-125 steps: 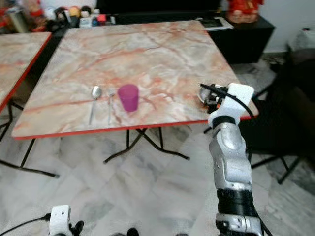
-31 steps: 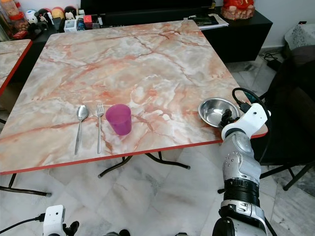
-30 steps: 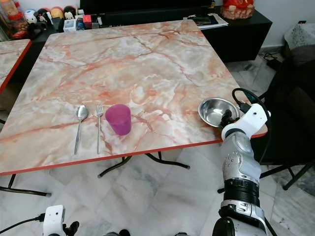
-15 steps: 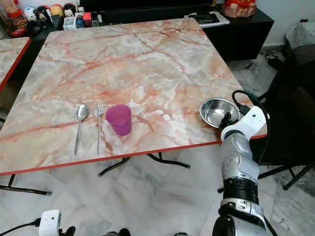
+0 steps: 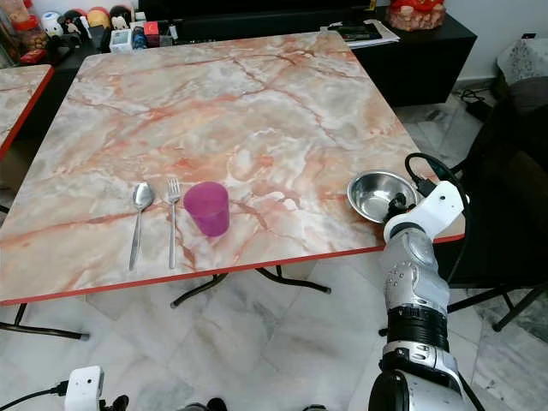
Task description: Setting the table
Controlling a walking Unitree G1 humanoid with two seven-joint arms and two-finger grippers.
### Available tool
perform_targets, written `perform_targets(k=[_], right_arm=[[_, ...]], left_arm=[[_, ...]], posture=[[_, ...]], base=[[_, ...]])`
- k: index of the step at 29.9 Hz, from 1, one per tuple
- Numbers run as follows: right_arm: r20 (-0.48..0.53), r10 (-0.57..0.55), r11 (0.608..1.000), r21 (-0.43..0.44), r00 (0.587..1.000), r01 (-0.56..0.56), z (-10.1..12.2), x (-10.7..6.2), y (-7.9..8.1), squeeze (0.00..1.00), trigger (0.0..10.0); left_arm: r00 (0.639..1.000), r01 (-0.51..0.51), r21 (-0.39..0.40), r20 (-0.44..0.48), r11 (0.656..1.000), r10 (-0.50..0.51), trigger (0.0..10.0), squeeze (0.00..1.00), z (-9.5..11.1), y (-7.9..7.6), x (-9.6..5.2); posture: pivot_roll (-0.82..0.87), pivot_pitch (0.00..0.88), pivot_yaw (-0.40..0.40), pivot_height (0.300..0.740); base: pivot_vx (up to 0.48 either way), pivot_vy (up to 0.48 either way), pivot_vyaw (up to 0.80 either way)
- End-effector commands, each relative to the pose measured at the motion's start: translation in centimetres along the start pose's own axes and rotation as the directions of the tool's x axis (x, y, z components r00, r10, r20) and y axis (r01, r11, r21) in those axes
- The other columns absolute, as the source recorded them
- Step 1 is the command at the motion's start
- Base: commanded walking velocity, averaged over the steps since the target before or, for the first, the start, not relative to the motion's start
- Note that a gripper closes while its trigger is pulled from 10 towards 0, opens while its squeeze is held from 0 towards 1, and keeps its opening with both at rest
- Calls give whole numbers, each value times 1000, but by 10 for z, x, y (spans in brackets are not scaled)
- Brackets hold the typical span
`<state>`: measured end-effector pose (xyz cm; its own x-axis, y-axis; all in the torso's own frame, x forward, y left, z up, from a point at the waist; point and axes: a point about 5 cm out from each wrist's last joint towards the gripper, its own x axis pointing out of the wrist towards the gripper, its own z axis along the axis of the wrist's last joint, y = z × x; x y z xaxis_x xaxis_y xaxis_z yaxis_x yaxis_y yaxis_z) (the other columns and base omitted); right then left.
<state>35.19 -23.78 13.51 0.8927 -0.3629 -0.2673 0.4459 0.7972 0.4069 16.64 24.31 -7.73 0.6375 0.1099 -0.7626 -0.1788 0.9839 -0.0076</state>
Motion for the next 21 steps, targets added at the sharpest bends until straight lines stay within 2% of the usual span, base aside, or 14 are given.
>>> perform_targets(k=[1,11,13,21], right_arm=[[4,6,1000,17,1000,-6,2,1,1,0,0],[5,13,1000,22,1000,-13,2,1,2,0,0],[3,14,1000,22,1000,-14,1,1,3,0,0],[11,13,999,29,1000,-14,3,1,3,0,0]], left_arm=[[999,-9,3,-37,1000,10,10000,0,-11,2,-3],[999,-18,-1,-35,1000,18,10000,0,-9,4,-3],[1000,-12,-3,-20,1000,12,10000,0,-2,-3,1],[1000,-2,-5,-11,1000,2,10000,0,0,-14,3]], posture=[[-70,136,29,740],[-68,137,28,740],[-65,148,22,740],[-66,157,20,740]], base=[[0,0,0],[0,0,0],[0,0,0],[0,0,0]])
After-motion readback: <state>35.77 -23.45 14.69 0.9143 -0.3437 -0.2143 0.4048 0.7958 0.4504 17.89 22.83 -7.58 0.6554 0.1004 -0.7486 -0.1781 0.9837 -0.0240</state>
